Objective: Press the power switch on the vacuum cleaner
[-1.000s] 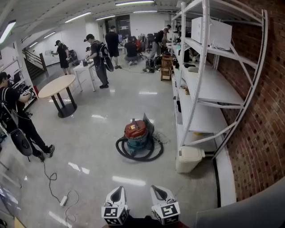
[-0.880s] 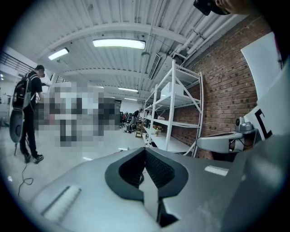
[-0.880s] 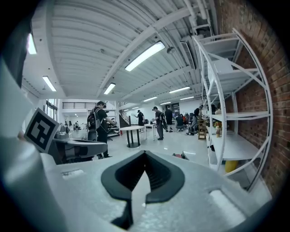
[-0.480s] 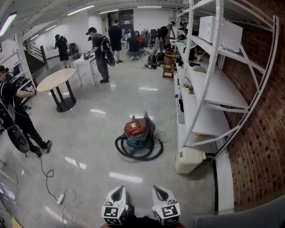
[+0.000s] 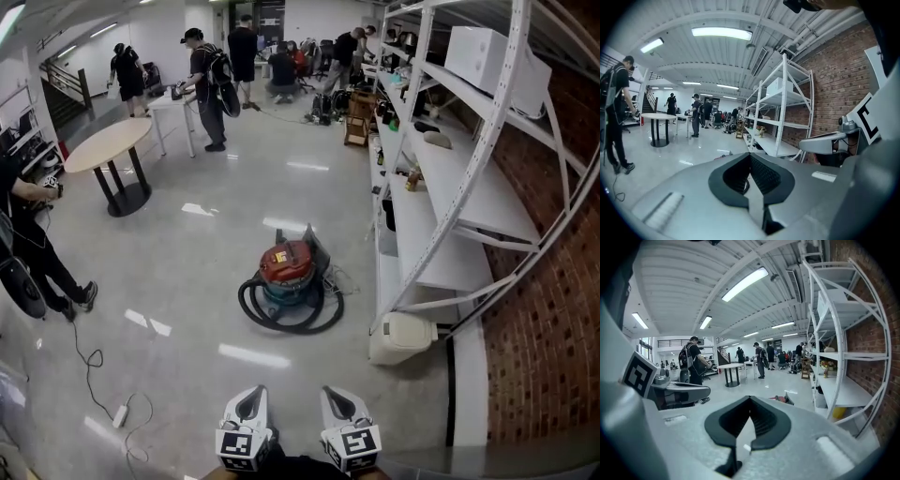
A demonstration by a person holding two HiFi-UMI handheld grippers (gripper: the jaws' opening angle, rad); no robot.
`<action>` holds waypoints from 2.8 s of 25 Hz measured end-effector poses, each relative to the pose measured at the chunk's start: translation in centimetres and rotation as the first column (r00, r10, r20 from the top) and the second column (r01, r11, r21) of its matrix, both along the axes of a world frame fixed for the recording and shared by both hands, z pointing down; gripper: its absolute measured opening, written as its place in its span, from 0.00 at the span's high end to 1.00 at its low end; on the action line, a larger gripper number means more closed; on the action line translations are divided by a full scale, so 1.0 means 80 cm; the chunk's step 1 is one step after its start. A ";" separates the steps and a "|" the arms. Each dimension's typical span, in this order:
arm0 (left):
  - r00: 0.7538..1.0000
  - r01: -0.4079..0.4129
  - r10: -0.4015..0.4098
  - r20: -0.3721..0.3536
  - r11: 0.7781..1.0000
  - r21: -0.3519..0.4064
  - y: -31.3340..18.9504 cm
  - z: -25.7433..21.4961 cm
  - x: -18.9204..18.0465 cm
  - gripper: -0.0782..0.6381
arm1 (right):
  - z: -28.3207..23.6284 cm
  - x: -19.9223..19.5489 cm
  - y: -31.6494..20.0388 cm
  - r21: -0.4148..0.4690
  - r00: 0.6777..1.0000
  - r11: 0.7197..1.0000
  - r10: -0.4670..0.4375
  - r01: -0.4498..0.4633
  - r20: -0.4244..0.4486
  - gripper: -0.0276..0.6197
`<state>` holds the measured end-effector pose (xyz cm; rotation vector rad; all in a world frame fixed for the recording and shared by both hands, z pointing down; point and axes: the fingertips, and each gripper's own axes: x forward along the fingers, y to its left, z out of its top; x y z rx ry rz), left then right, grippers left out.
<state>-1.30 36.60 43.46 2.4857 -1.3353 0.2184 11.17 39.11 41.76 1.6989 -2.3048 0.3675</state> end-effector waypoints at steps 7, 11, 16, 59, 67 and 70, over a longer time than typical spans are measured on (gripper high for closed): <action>1.000 -0.019 0.020 -0.023 1.000 0.017 -0.092 -0.022 -0.016 0.87 | -0.030 -0.016 -0.090 0.036 1.000 0.999 0.021 -0.021 -0.015 0.97; 0.999 -0.033 0.033 -0.039 0.999 0.015 -0.138 -0.028 -0.028 0.87 | -0.041 -0.024 -0.131 0.036 0.998 0.998 0.053 -0.052 -0.030 0.97; 0.997 -0.030 0.034 -0.067 0.998 0.051 -0.198 -0.040 -0.053 0.87 | -0.052 -0.045 -0.179 0.034 0.997 0.997 0.073 -0.072 -0.037 0.97; 0.980 0.196 -0.196 -0.005 0.979 0.054 -0.508 -0.035 -0.006 0.87 | -0.029 0.035 -0.535 0.024 0.993 0.993 -0.115 0.115 0.002 0.97; 0.974 0.219 -0.222 0.040 0.973 0.072 -0.545 -0.026 0.010 0.87 | -0.018 0.059 -0.589 0.024 0.989 0.989 -0.149 0.149 0.011 0.97; 0.972 0.229 -0.231 0.049 0.972 0.055 -0.558 -0.022 0.013 0.87 | -0.005 0.060 -0.605 -0.017 0.986 0.986 -0.165 0.166 0.015 0.97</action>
